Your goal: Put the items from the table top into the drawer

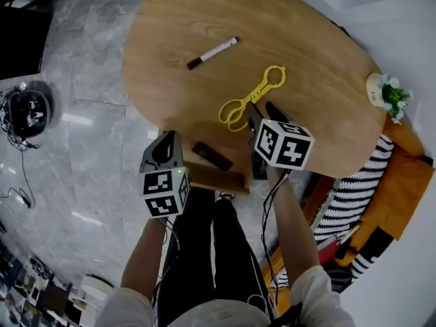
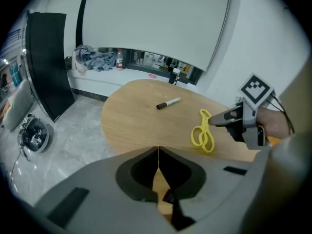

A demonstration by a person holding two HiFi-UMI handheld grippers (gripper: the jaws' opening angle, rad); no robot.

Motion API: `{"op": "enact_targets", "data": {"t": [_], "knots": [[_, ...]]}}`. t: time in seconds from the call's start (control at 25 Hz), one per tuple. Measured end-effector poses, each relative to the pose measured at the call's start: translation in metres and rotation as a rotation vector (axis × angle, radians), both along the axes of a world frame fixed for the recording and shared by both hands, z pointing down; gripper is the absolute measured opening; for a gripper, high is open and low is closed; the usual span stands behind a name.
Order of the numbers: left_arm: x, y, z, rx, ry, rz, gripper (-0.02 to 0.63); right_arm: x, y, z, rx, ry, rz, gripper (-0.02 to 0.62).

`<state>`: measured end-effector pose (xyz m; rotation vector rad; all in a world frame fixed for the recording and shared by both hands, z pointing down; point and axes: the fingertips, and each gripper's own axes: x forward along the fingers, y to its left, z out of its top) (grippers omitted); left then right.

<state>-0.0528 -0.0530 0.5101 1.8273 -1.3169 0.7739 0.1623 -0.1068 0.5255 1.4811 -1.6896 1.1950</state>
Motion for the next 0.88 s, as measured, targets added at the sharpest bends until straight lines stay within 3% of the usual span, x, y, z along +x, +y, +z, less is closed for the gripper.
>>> {"op": "enact_targets", "data": {"t": [0.4, 0.68, 0.88], "knots": [[0.015, -0.022, 0.000, -0.018, 0.018, 0.110, 0.009, 0.013, -0.023, 0.025, -0.072, 0.050, 0.135, 0.219], [0.010, -0.028, 0.009, -0.035, 0.023, 0.074, 0.011, 0.014, -0.026, 0.028, -0.107, 0.157, 0.174, 0.216], [0.004, -0.024, 0.013, -0.046, 0.019, 0.057, 0.009, 0.018, -0.024, 0.029, -0.108, 0.162, 0.165, 0.193]]}}
